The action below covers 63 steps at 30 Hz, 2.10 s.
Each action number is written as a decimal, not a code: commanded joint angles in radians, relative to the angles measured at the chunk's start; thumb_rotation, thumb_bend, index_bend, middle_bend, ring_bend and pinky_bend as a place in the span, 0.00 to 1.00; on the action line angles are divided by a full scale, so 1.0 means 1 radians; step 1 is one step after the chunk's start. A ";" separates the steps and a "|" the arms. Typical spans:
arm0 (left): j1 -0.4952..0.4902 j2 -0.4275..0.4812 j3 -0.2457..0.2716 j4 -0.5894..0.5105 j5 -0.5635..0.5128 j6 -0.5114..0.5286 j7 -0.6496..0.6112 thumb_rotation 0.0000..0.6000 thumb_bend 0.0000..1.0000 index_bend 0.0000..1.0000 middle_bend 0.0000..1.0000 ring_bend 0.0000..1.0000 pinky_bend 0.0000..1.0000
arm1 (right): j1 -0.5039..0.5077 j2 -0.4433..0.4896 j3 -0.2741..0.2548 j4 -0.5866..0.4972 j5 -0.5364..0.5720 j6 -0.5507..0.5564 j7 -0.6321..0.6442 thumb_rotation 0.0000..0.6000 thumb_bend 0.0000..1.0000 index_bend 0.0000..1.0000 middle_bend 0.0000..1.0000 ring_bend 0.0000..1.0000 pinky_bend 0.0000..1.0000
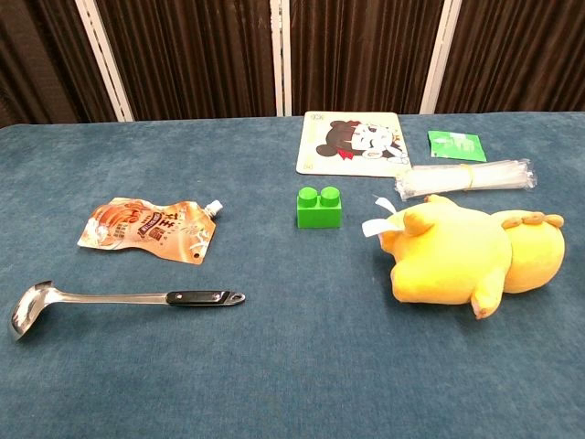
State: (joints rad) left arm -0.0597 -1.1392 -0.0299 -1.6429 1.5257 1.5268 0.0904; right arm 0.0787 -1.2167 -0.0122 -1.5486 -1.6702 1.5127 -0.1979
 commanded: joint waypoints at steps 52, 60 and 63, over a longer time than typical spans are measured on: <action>0.003 0.026 -0.001 -0.019 0.009 0.008 -0.052 1.00 0.11 0.00 0.00 0.00 0.00 | 0.150 -0.261 0.121 -0.105 0.133 -0.171 -0.294 1.00 1.00 0.00 0.00 0.00 0.00; -0.006 0.018 0.008 -0.019 0.015 -0.013 -0.030 1.00 0.11 0.00 0.00 0.00 0.00 | 0.199 -0.447 0.144 0.007 0.241 -0.230 -0.382 1.00 1.00 0.00 0.00 0.00 0.00; -0.007 0.017 0.008 -0.018 0.012 -0.018 -0.029 1.00 0.11 0.00 0.00 0.00 0.00 | 0.207 -0.480 0.145 0.036 0.254 -0.228 -0.390 1.00 1.00 0.00 0.00 0.00 0.00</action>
State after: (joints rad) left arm -0.0668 -1.1219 -0.0217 -1.6611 1.5380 1.5088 0.0615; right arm 0.2776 -1.6844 0.1295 -1.5244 -1.4233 1.2886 -0.5793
